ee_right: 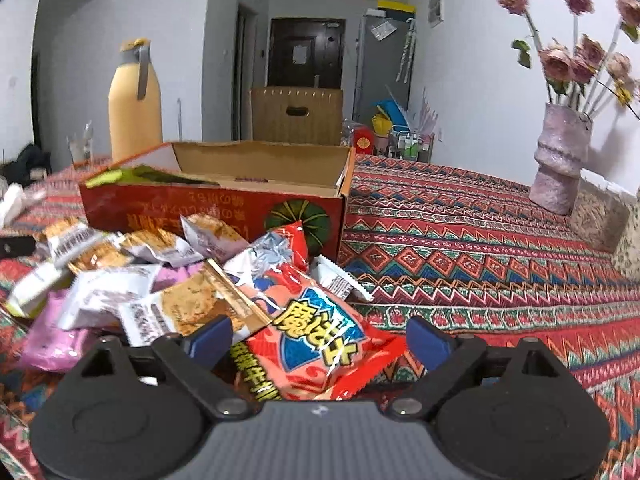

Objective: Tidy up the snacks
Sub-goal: 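Grasp the red-blue chip bag with the right tool and lift it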

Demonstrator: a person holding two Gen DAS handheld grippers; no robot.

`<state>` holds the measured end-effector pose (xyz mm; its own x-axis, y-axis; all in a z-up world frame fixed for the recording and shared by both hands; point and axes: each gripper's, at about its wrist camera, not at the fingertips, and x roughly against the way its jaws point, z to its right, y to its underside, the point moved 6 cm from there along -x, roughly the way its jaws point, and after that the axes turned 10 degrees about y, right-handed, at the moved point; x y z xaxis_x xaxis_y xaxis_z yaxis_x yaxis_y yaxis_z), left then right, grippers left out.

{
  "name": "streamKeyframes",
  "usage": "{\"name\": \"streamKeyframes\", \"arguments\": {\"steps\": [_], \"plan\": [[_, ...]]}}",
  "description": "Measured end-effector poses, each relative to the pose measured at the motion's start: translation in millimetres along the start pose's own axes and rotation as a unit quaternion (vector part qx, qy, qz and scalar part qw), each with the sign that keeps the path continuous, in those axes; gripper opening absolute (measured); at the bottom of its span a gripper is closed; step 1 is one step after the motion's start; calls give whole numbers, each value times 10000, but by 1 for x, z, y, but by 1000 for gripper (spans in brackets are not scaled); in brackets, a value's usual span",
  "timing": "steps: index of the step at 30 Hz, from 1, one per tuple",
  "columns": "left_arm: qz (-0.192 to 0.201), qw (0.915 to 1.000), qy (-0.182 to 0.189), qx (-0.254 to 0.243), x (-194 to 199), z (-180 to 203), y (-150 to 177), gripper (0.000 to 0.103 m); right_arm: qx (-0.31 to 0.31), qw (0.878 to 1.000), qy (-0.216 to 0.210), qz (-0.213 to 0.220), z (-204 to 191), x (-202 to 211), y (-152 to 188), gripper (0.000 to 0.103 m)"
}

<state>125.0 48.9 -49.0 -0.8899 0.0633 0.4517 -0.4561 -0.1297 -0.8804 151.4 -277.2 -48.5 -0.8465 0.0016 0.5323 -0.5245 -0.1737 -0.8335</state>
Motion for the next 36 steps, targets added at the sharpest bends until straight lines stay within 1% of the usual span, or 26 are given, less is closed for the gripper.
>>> {"name": "streamKeyframes", "arguments": {"steps": [4,9,12,16,19,21,24,27,30,32,34,35,36], "plan": [[-13,10000,-4,30,-1,-1,0,103,516,9986,-56,-30,-7,-5,-6,94],[-21,10000,-2,49,-2,-3,0,103,941,9950,-322,0,-25,0,-5,94],[-26,10000,7,58,-1,-2,0,103,872,9958,-296,-5,-22,-1,-6,94],[-20,10000,21,84,-1,-3,0,103,626,9979,-180,-32,-6,-5,-11,94],[-17,10000,25,87,-1,-3,0,103,671,9977,-102,-86,2,-8,-11,94],[-19,10000,25,88,-1,-3,0,103,777,9968,-132,-149,-1,-10,-7,94],[-18,10000,31,89,-1,-3,0,103,898,9954,-297,-132,-10,-7,-5,94],[-18,9999,36,98,0,-2,0,103,1041,9940,-315,-131,-22,-10,-6,94],[-15,9999,53,116,0,-2,0,103,1131,9928,-322,-228,-29,-20,-6,94],[-19,9999,75,133,0,-2,0,103,1118,9929,-274,-311,-30,-28,-5,93],[-29,9998,91,150,-1,-3,0,103,1033,9935,-313,-373,-30,-32,-2,90],[-38,9998,101,158,-2,-3,0,103,961,9941,-336,-363,-30,-32,-2,82],[-45,9998,109,166,-2,-3,0,103,905,9946,-354,-354,-30,-31,-2,79]]}}
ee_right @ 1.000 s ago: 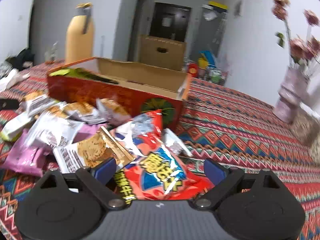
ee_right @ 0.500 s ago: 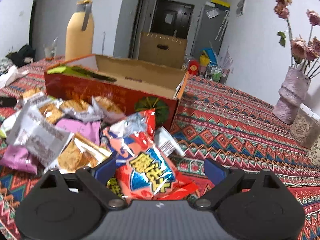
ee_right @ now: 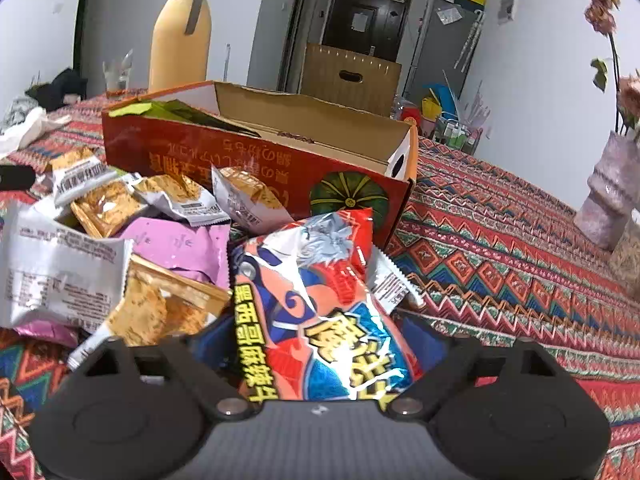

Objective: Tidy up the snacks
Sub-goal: 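Grasp the red-blue chip bag with the right tool and lift it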

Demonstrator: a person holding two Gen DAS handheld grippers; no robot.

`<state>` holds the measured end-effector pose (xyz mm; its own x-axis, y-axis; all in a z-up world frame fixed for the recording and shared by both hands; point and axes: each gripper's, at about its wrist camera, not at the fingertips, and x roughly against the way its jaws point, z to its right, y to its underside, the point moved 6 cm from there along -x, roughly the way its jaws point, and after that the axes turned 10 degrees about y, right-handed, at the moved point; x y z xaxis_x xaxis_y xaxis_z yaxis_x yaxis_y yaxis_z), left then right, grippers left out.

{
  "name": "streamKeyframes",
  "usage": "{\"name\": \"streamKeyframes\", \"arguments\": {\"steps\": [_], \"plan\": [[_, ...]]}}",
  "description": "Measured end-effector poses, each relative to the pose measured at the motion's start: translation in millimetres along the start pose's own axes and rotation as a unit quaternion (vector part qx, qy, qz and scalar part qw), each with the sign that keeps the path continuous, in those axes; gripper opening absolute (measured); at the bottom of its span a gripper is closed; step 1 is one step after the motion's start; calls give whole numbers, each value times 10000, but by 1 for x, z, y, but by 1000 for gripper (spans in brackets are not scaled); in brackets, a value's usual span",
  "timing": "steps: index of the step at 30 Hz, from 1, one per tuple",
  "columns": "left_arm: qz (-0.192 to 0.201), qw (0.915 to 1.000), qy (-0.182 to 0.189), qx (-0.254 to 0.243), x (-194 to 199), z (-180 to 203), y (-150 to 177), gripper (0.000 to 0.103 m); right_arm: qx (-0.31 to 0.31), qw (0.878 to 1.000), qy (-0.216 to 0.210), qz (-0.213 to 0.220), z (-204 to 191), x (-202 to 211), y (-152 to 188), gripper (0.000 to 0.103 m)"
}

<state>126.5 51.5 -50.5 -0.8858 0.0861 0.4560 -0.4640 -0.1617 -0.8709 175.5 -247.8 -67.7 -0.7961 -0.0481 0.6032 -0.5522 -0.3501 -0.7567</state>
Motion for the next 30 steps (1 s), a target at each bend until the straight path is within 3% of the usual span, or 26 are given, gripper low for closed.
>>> {"name": "streamKeyframes", "arguments": {"steps": [4,10,15,22,30], "plan": [[-5,10000,22,23,0,-1,0,103,-264,9996,45,87,1,7,5,61],[-25,10000,3,19,-1,0,0,103,-873,9953,165,396,9,27,12,60],[-65,10000,-64,-3,-2,0,1,103,-1568,9842,181,806,20,50,15,60],[-376,9993,23,-24,0,11,0,103,-1839,9795,159,801,27,51,24,60],[-792,9961,182,-334,-5,61,11,103,-1967,9762,11,910,28,53,31,60]]}}
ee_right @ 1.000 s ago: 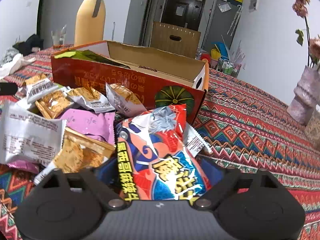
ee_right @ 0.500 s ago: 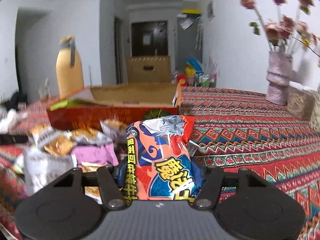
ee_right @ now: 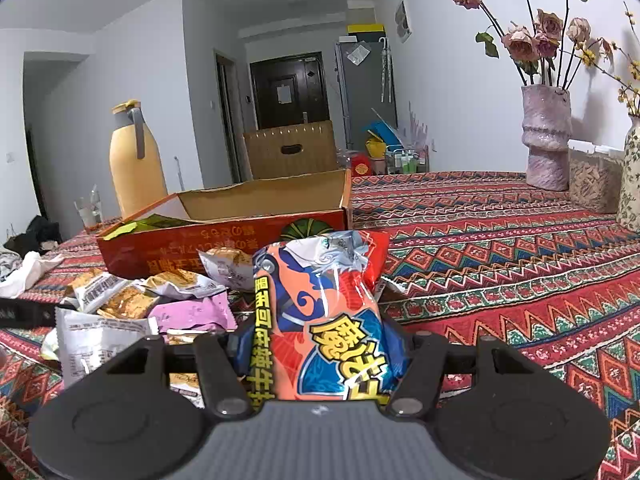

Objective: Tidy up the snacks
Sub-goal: 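Grasp the red-blue chip bag with the right tool and lift it, then grasp the pink packet with the left tool while the right tool holds the chip bag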

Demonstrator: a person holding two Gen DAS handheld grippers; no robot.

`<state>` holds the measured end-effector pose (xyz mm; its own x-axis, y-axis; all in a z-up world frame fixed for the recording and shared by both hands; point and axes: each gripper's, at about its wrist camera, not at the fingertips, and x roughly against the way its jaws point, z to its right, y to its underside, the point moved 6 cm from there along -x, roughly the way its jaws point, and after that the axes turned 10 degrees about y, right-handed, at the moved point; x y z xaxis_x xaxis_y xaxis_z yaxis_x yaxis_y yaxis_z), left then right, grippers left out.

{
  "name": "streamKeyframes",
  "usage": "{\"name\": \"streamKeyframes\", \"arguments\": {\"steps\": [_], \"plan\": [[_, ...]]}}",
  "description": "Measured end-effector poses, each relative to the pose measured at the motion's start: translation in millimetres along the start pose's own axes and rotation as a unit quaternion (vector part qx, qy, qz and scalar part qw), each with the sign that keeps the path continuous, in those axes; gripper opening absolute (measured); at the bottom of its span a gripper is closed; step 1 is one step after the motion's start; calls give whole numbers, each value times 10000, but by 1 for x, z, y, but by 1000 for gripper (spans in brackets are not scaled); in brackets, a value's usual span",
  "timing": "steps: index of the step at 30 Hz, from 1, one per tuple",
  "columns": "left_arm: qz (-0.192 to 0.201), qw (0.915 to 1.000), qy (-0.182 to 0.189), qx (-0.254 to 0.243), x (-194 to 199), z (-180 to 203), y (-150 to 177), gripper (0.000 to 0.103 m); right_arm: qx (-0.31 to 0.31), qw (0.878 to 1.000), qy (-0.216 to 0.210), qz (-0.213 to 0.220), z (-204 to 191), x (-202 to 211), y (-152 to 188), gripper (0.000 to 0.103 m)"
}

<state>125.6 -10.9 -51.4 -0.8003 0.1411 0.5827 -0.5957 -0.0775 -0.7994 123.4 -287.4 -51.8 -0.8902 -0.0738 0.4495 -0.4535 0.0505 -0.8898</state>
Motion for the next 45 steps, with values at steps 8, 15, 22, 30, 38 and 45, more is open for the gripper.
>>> {"name": "streamKeyframes", "arguments": {"steps": [8,15,22,30,38,45], "plan": [[-377,9991,-139,-161,-18,33,5,103,-121,9996,-228,64,3,3,0,60],[-587,9976,-365,-102,-23,41,12,103,-182,9989,-404,157,4,7,0,60],[-547,9973,-470,-135,-16,49,13,92,-182,9983,-497,260,3,10,0,60],[-633,9963,-552,-164,-16,52,15,88,-124,9982,-505,291,1,11,1,54],[-632,9969,-473,-13,-7,48,11,90,64,9985,-405,-349,-2,3,6,80],[-775,9963,-367,88,-13,54,11,87,471,9947,-367,-842,-12,-7,16,66]]}}
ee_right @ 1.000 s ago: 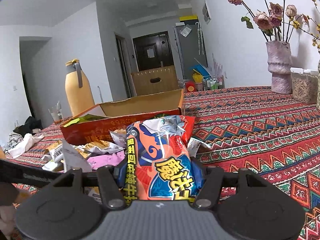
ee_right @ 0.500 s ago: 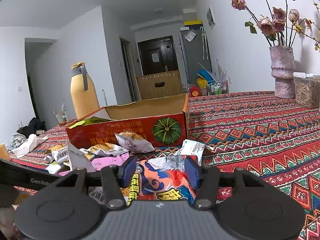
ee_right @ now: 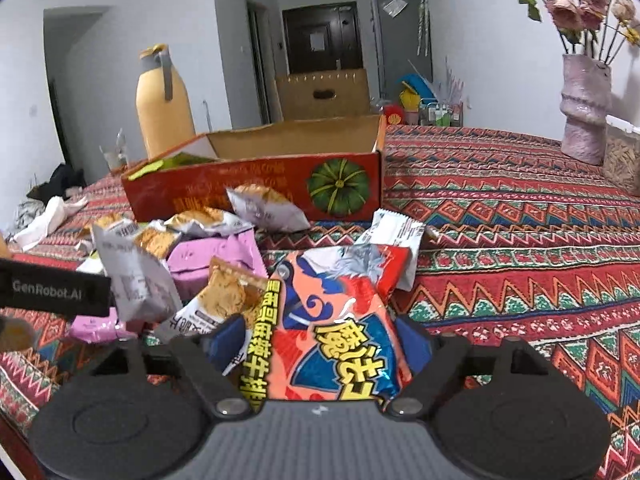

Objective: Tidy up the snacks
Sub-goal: 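Grasp the pink packet with the left tool while the right tool holds the chip bag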

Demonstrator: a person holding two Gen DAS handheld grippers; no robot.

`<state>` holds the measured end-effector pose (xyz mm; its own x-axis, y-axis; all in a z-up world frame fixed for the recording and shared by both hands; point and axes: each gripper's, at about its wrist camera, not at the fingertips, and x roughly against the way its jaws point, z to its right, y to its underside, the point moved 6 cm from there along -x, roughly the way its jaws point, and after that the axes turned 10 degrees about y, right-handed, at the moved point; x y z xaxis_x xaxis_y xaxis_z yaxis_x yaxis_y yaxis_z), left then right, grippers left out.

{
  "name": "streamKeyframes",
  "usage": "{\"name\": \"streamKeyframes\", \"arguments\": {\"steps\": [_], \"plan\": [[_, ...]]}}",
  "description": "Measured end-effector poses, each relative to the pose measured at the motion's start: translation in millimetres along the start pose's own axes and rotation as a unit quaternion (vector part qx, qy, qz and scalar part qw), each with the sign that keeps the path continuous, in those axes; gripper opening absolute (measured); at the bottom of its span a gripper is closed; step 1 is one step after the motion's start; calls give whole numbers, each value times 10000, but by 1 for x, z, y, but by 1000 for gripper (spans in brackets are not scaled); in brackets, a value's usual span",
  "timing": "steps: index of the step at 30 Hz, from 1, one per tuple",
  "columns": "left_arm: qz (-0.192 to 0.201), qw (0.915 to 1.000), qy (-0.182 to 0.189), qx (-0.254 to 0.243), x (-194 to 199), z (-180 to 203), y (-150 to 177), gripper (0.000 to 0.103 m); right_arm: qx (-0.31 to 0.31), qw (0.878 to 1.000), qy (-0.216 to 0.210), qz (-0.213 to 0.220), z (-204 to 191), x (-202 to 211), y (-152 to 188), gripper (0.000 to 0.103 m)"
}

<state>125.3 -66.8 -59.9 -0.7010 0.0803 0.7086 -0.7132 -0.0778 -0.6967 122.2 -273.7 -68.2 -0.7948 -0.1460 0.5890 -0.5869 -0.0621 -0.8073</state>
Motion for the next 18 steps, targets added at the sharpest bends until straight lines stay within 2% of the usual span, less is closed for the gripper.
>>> {"name": "streamKeyframes", "arguments": {"steps": [1,6,8,11,18], "plan": [[-47,10000,3,36,-2,-1,1,86,-40,10000,-13,26,1,0,1,59],[-336,9991,25,259,-14,-12,9,75,-254,9994,-107,224,7,8,1,59],[-296,9992,-27,253,-14,-15,9,74,-227,9993,-126,266,6,9,1,59],[-241,9995,-16,208,-12,-15,8,63,-192,9993,-123,300,5,10,1,59],[-74,9999,75,5,-6,-17,13,63,-162,9990,-44,424,5,14,1,59]]}}
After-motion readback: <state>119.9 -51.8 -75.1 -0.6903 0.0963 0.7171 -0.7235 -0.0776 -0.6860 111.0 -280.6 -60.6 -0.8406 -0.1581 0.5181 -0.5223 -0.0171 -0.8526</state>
